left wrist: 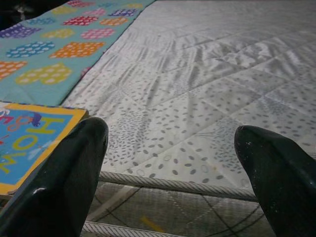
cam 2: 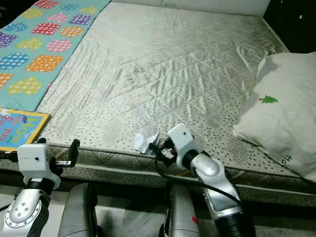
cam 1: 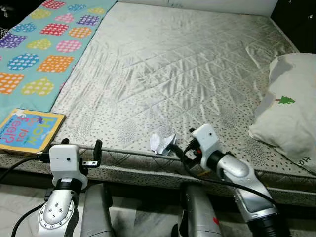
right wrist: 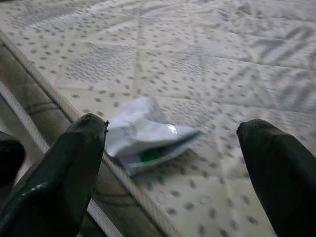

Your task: Clean up the room

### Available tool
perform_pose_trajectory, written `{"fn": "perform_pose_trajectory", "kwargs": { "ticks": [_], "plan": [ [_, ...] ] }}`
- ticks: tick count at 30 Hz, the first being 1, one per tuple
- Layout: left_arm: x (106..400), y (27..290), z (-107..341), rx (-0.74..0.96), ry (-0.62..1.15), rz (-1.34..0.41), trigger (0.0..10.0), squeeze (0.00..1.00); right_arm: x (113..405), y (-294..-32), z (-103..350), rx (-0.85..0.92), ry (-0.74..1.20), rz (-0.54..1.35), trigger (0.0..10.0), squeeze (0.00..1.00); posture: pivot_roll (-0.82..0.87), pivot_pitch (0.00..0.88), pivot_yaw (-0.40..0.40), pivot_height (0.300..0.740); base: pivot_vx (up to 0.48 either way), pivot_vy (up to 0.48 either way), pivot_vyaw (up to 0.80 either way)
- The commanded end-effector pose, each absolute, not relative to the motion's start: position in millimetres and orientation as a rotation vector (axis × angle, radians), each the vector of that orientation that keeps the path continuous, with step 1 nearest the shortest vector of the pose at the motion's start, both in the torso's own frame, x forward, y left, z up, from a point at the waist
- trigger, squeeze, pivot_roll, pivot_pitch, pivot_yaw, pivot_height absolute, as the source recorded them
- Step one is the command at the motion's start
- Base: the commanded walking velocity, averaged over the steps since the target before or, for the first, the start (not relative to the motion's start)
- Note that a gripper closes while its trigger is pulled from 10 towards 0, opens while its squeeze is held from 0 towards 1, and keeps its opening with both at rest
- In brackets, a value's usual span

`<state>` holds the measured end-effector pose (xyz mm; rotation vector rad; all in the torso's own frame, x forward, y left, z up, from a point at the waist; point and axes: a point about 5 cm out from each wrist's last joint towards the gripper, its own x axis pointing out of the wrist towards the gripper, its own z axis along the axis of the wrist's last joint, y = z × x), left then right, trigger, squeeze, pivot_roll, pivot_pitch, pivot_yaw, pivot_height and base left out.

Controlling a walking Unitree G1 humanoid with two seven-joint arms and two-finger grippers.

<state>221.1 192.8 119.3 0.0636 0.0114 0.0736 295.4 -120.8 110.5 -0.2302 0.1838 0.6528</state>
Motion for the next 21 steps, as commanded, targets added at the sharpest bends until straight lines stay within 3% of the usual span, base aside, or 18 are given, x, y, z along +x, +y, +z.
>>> {"fn": "perform_pose_trajectory", "kwargs": {
  "ticks": [1,10,16,21],
  "plan": [
    [218.3,197.0,123.4,0.08,0.008,0.089,10.0,0.0,296.3,-116.5,112.7,-0.244,0.161,0.679,10.0,0.0,0.08,0.151,-0.079,0.522,0.0,0.0,0.8],
    [211.1,197.2,124.4,0.083,0.028,0.084,10.0,0.0,315.5,-120.3,107.7,-0.198,0.207,0.535,10.0,0.0,0.1,0.164,-0.074,0.522,0.0,0.0,0.65],
    [212.0,196.0,126.4,0.097,0.032,0.067,10.0,0.0,327.0,-113.1,107.3,-0.24,0.148,0.406,10.0,0.0,0.11,0.169,-0.064,0.522,0.0,0.0,0.0],
    [212.3,198.8,128.7,0.109,0.03,0.071,10.0,0.0,331.7,-111.5,98.7,-0.242,0.228,0.397,10.0,0.0,0.12,0.167,-0.065,0.522,0.0,0.0,0.0]
  ]
}}
